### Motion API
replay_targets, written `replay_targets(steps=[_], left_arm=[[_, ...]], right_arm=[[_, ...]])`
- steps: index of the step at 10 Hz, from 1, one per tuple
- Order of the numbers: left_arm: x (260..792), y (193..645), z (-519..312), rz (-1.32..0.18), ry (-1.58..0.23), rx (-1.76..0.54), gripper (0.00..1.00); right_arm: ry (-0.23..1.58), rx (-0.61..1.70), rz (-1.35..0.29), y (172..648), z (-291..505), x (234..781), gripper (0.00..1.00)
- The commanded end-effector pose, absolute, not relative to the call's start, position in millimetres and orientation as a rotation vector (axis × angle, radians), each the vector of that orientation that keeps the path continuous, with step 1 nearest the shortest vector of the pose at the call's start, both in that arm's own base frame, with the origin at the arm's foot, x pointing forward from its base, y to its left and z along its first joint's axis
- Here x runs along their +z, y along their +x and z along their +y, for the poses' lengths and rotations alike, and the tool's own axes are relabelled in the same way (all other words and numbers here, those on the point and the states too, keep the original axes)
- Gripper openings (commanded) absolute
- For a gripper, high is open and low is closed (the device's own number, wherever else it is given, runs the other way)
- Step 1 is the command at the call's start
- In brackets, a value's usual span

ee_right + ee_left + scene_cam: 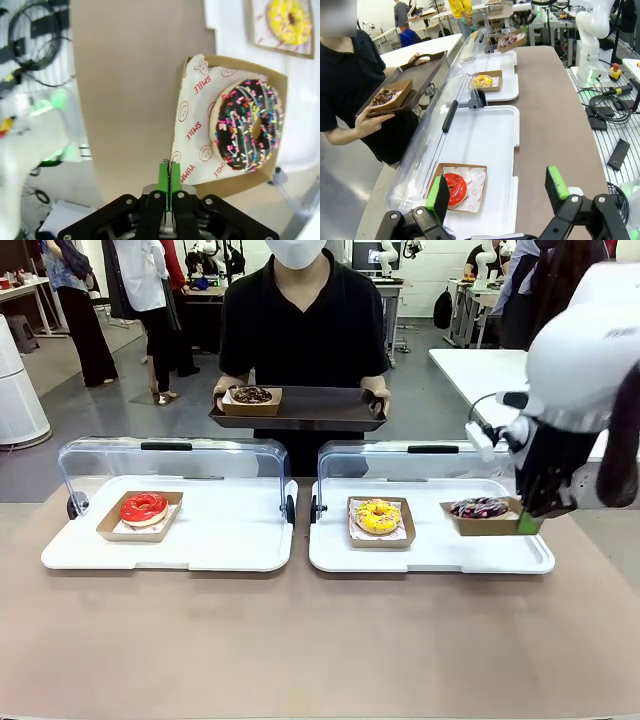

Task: Provide the desired donut to the person.
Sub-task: Pick up and lift the Paper togo box containing the Donut pointed at by the person.

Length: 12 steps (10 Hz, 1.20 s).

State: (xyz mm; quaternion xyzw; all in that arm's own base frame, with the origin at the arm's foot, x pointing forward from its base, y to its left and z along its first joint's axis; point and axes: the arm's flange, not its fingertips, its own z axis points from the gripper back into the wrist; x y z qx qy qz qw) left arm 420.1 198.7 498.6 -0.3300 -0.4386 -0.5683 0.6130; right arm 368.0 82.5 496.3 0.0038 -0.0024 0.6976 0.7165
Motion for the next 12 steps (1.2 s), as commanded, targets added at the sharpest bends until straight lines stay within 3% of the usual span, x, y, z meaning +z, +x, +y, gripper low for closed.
replay_targets(steps=[1, 6, 10, 12], left_arm=[[500, 419, 200, -1.016, -0.758, -1.311, 1.0], [500, 419, 200, -1.016, -0.758, -1.311, 1.0], [500, 419, 200, -1.016, -0.758, -1.311, 1.0], [500, 419, 200, -1.016, -0.758, -1.311, 1.0]], right_arm=[[-0.01, 1.496, 0.001, 356, 94, 546, 0.0], [-0.037, 1.472, -0.143, 350, 129, 641, 0.0], [0.003, 1.475, -0.119, 378, 139, 639, 0.0], [-0.035, 1.482, -0.131, 368, 135, 641, 0.0]])
